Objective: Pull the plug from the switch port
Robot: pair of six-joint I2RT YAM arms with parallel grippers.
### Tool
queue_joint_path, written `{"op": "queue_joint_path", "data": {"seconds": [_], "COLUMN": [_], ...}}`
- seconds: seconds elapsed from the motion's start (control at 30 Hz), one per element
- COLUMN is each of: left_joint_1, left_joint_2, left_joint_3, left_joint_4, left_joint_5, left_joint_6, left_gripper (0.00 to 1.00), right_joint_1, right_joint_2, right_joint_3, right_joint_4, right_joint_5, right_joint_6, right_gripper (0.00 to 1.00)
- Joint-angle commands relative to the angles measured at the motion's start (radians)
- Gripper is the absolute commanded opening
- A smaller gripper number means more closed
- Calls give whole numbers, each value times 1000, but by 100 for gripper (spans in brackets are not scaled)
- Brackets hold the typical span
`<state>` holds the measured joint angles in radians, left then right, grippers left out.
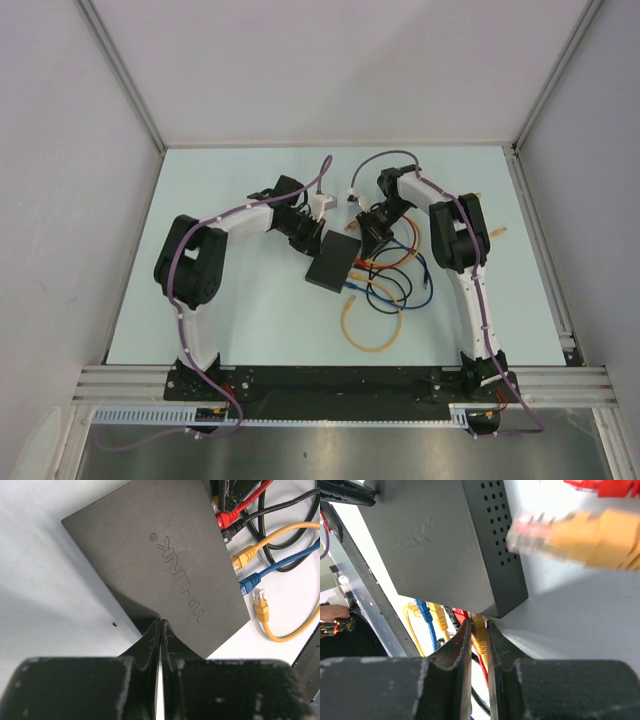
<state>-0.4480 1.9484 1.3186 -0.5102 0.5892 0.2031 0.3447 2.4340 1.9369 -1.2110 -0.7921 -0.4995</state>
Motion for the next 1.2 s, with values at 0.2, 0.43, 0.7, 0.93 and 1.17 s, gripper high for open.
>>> {"op": "queue_joint_path", "data": {"seconds": [0.2,0.43,0.7,0.93,1.17], "left_joint_1": [-8,-8,-8,-8,-8], "left_joint_2": [35,30,53,72,83], "left_joint_3": [-13,-13,4,24,33], "left_joint_4": [-31,-30,-34,-33,-33], "left_joint_5": [-80,-81,-83,-83,-88], "left_joint_6": [47,47,48,45,45], "left_gripper": [5,4,5,5,5], "right_joint_1": [5,-18,-130,-289,-308], "right_joint_2": [31,7,-173,-222,-182], "right_joint_3": [10,184,154,21,-13], "right_joint_4": [61,-60,36,130,126], "right_joint_5": [157,125,161,389,415], "right_joint_6": [-51,-79,48,130,118], "right_gripper": [0,33,48,47,44]}}
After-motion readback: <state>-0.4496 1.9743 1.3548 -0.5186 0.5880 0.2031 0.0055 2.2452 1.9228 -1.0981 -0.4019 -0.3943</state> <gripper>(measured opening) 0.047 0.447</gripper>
